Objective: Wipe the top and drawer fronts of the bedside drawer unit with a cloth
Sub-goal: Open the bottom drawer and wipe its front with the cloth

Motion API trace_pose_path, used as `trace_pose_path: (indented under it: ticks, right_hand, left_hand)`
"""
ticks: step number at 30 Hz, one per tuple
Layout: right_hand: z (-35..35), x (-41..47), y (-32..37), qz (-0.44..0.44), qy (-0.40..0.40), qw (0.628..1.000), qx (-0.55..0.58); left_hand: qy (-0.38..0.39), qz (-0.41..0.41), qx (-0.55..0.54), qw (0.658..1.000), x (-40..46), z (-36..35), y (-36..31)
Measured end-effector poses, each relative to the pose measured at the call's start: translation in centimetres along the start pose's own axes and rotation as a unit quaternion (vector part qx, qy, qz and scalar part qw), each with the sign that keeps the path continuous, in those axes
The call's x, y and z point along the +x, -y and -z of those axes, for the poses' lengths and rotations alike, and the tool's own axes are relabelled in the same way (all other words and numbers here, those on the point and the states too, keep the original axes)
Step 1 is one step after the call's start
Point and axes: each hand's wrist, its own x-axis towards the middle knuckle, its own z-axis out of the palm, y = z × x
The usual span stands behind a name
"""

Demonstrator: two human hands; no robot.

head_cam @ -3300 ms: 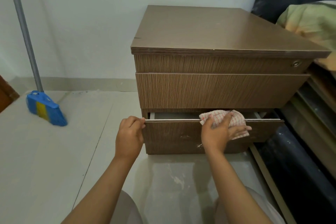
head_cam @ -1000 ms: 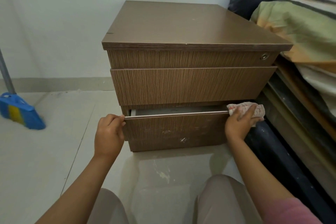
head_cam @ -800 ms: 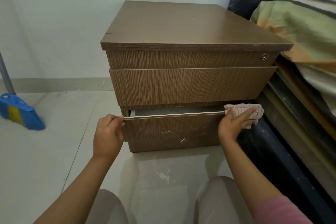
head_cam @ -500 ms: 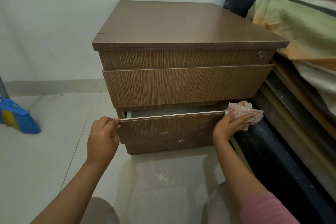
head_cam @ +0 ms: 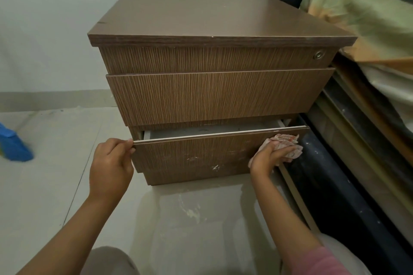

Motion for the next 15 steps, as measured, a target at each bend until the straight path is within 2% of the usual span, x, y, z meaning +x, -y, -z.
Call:
trace_pose_path:
  ticks: [8, 12, 15]
  right_hand:
    - [0.1, 1.4, 3.5, 0.058, -0.043, 0.997, 0.012]
    - [0.1, 1.9, 3.5, 0.021, -0.083, 0.994, 0.065]
    - [0.7, 1.6, 3.4, -0.039, -0.085, 0.990, 0.103]
  left_hand:
    - [-0.007, 0.007, -0.003, 1.000, -0.1, -0.1, -0.1]
    - [-0.003, 0.007, -0.005, 1.000, -0.1, -0.1, 0.0]
    - [-0.004, 0.009, -0.007, 1.000, 0.0, -0.1, 0.0]
